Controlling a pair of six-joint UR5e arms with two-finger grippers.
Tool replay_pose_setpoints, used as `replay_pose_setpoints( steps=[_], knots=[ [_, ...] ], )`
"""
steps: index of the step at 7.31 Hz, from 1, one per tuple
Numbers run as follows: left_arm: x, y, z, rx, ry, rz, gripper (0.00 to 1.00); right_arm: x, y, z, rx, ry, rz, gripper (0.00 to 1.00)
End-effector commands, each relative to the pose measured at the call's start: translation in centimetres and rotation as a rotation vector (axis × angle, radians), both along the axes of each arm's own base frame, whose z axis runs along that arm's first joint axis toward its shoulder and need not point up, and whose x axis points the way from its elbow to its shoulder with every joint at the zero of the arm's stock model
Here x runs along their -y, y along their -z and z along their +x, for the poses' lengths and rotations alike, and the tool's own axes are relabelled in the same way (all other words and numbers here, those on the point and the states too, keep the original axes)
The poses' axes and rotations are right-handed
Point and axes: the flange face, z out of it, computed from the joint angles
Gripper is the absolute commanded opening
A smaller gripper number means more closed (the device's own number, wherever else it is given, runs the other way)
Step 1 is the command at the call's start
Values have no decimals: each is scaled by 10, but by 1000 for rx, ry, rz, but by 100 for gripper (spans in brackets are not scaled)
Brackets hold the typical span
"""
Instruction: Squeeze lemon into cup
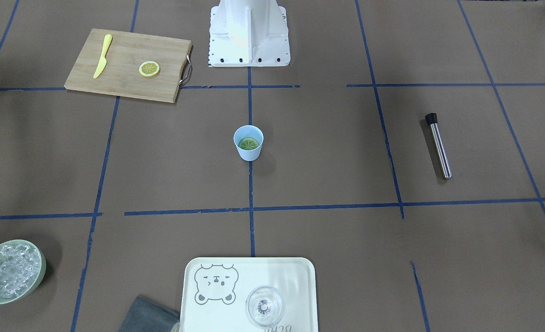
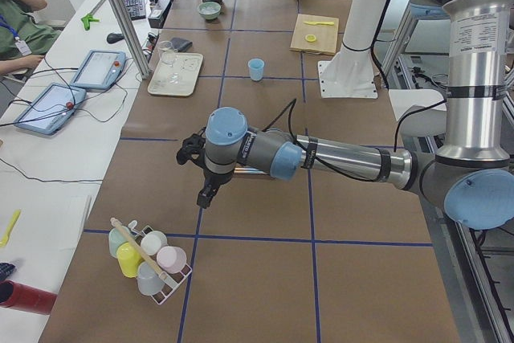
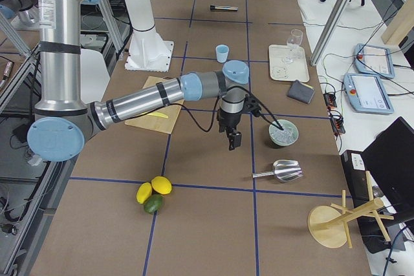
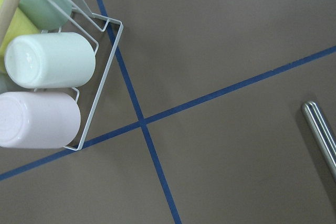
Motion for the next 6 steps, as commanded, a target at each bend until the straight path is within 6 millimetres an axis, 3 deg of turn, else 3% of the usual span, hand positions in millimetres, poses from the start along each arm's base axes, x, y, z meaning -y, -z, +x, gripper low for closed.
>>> replay_pose_setpoints(
  steps=[1,3,4,5,6],
  knots=[
    [22,19,2,-8,-2,183,100,-16,-20,35,42,-29,-19,100],
    [22,20,2,-42,45,200,100,-17,-21,35,42,-31,-23,100],
    [18,30,7,-67,50,224,100,-16,-24,35,40,-31,-29,100],
    [10,21,30,-129,-4,177,100,-16,-26,36,39,-31,-31,100],
    [11,15,70,-163,-6,52,100,-18,-28,36,39,-31,-37,100]
  ],
)
